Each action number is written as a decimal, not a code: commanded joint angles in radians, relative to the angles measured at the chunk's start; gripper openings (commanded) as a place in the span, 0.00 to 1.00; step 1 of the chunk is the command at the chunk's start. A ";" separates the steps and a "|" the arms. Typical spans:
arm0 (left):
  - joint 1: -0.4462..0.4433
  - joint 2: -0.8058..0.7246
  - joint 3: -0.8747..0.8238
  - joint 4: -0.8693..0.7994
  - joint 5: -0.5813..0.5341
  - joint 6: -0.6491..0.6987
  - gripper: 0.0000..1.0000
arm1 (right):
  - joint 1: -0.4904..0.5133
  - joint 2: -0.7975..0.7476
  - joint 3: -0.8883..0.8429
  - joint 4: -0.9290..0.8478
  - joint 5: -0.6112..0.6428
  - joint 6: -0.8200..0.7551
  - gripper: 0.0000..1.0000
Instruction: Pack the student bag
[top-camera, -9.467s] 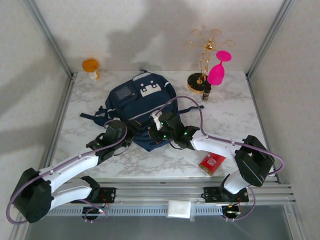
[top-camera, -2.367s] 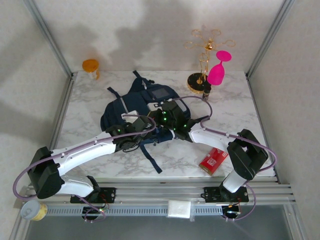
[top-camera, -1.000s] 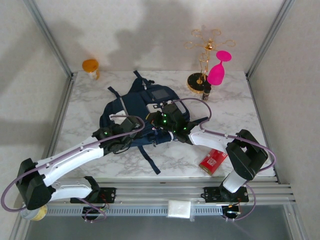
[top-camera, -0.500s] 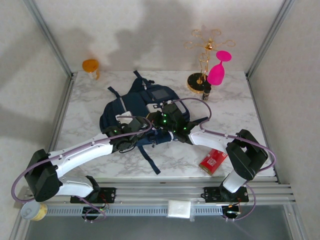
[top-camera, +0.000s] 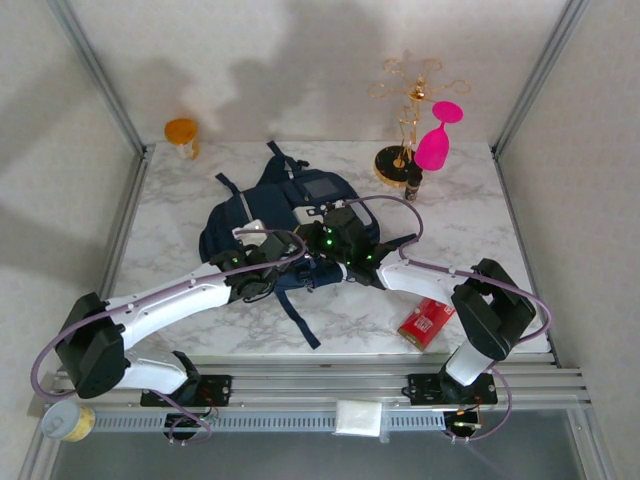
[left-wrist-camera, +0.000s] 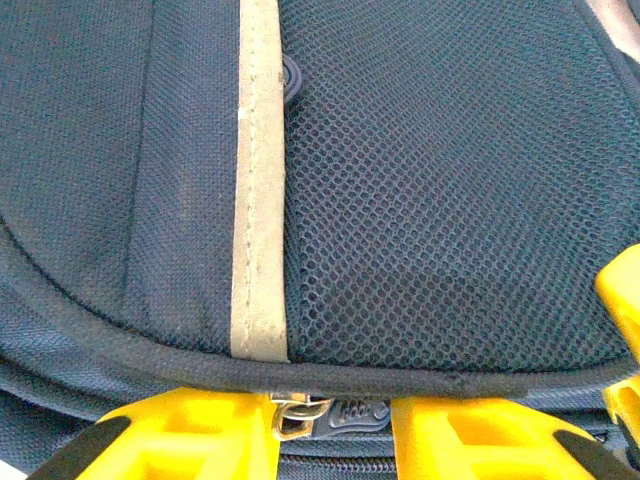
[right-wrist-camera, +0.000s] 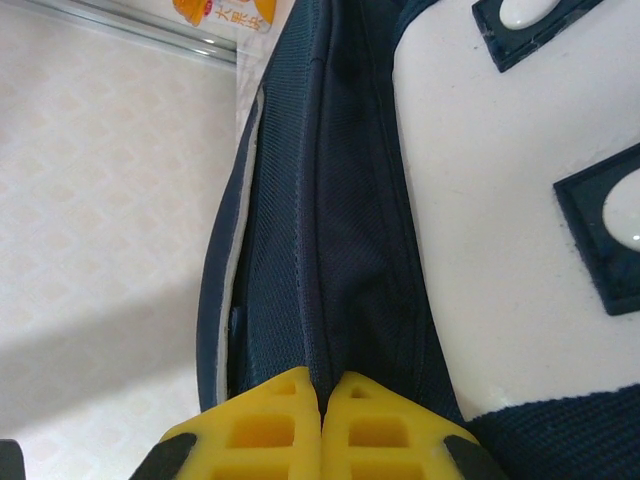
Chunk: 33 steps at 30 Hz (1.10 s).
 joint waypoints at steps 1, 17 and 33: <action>0.027 0.033 0.022 -0.025 -0.235 -0.601 0.30 | 0.040 -0.011 0.032 0.116 -0.052 -0.004 0.00; 0.027 -0.032 -0.025 0.082 -0.249 -0.453 0.00 | 0.032 -0.034 0.032 0.076 -0.045 -0.049 0.00; 0.055 -0.222 -0.038 -0.193 0.081 -0.070 0.00 | -0.062 -0.107 0.087 -0.144 -0.160 -0.204 0.00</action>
